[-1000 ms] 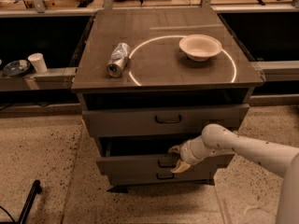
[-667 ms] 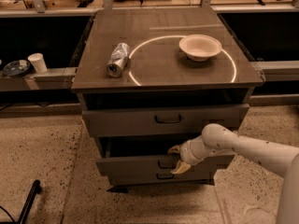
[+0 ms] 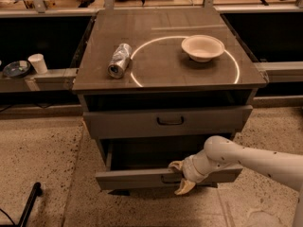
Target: Open middle drawer
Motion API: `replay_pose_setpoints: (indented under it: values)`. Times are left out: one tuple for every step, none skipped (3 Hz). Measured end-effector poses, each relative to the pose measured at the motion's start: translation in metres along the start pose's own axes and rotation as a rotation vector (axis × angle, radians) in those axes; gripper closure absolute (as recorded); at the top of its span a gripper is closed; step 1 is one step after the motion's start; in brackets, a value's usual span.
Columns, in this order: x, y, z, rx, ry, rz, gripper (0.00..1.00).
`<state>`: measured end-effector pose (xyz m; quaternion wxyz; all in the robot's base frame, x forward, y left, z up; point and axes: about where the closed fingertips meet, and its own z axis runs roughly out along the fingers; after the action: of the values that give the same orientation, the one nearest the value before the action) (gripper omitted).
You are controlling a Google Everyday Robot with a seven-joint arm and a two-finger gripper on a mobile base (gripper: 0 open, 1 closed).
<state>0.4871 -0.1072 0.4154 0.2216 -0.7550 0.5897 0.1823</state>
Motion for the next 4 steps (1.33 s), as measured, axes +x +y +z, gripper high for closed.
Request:
replay_pose_setpoints:
  values:
    - [-0.005,-0.001,-0.008,0.0,0.0,0.0,0.41]
    - [-0.006,-0.001,-0.01,0.0,0.0,0.0,0.42]
    - [-0.006,0.034,-0.008,-0.063,0.015,0.018,0.44]
    - [-0.007,0.053,-0.009,-0.095,0.025,0.029,0.45]
